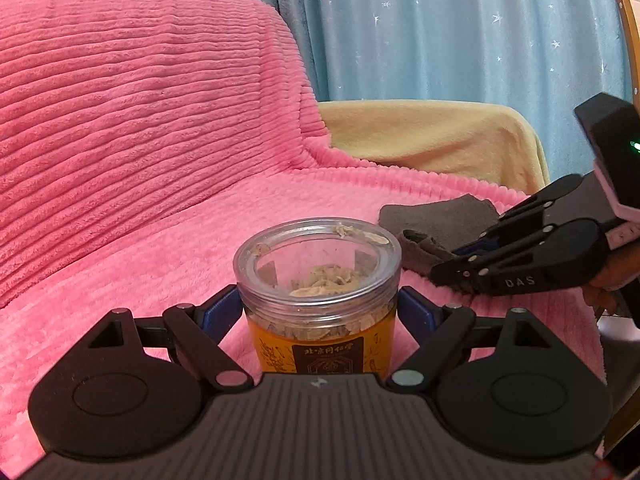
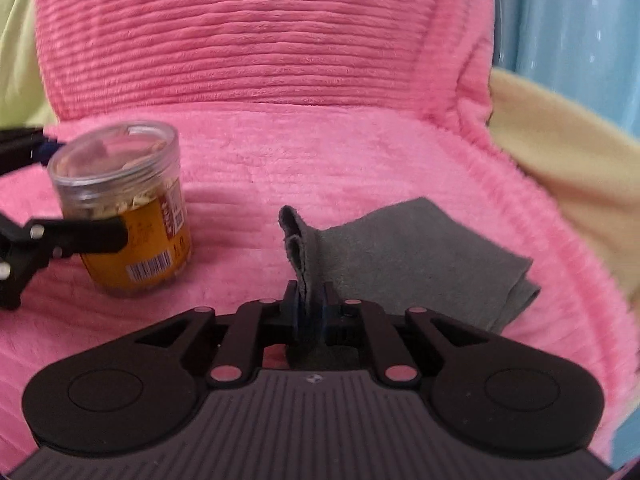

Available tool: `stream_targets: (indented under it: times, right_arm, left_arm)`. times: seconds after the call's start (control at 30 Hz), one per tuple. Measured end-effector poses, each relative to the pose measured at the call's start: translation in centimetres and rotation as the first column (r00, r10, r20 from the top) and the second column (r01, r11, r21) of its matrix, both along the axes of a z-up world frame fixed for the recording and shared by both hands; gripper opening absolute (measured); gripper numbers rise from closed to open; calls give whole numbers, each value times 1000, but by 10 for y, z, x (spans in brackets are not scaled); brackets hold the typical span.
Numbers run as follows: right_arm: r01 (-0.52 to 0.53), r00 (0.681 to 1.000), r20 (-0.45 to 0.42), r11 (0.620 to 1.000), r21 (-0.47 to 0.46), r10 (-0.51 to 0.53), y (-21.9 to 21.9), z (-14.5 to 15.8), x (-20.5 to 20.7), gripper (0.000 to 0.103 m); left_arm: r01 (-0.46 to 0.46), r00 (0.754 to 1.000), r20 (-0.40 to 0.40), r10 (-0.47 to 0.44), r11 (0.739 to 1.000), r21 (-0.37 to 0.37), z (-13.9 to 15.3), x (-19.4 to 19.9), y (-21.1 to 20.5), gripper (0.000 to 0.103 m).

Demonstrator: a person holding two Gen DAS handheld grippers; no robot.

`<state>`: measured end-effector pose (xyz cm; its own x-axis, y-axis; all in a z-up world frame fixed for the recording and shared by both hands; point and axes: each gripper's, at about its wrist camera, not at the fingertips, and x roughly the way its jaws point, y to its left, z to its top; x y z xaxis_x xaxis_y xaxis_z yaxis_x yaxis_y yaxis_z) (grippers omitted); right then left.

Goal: Clean container
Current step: 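Lift the cloth off the lid and lay it on the blanket with the right gripper, then set the jar upright on the blanket and open the left gripper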

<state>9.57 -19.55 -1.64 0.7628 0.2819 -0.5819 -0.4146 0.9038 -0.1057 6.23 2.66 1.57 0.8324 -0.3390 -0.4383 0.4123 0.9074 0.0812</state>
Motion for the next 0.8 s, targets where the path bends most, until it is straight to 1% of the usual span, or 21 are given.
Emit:
stream_targets:
  times: [0.1, 0.17, 0.23, 0.33, 0.43, 0.53, 0.63, 0.8]
  right_arm:
    - [17, 999, 37, 1000, -16, -16, -2, 7, -19, 11]
    - [37, 998, 49, 999, 2, -37, -6, 11, -30, 11]
    - [67, 996, 51, 997, 25, -68, -10, 16, -39, 11]
    - [118, 993, 4, 986, 117, -119, -18, 25, -51, 11]
    - [175, 984, -69, 956, 234, -163, -28, 35, -60, 11]
    - [224, 974, -105, 931, 288, -202, -30, 41, -71, 11]
    - [263, 964, -126, 918, 295, -236, -30, 44, -74, 11]
    - [270, 961, -133, 921, 281, -241, -29, 47, -74, 11]
  left_arm:
    - [-4, 1000, -8, 4, 1000, 1, 3, -4, -1, 91]
    - [-23, 1000, -13, 23, 1000, 2, 7, -10, -2, 95]
    - [-42, 999, -18, 42, 999, 3, 11, -17, -3, 97]
    - [-71, 997, -26, 71, 997, 5, 18, -26, -5, 102]
    - [-99, 994, -33, 99, 995, 7, 25, -35, -6, 102]
    - [-127, 991, -47, 128, 992, 9, 29, -43, -8, 103]
    - [-154, 984, -86, 154, 988, 14, 27, -44, -14, 103]
    - [-196, 969, -150, 198, 980, 24, 23, -45, -24, 103]
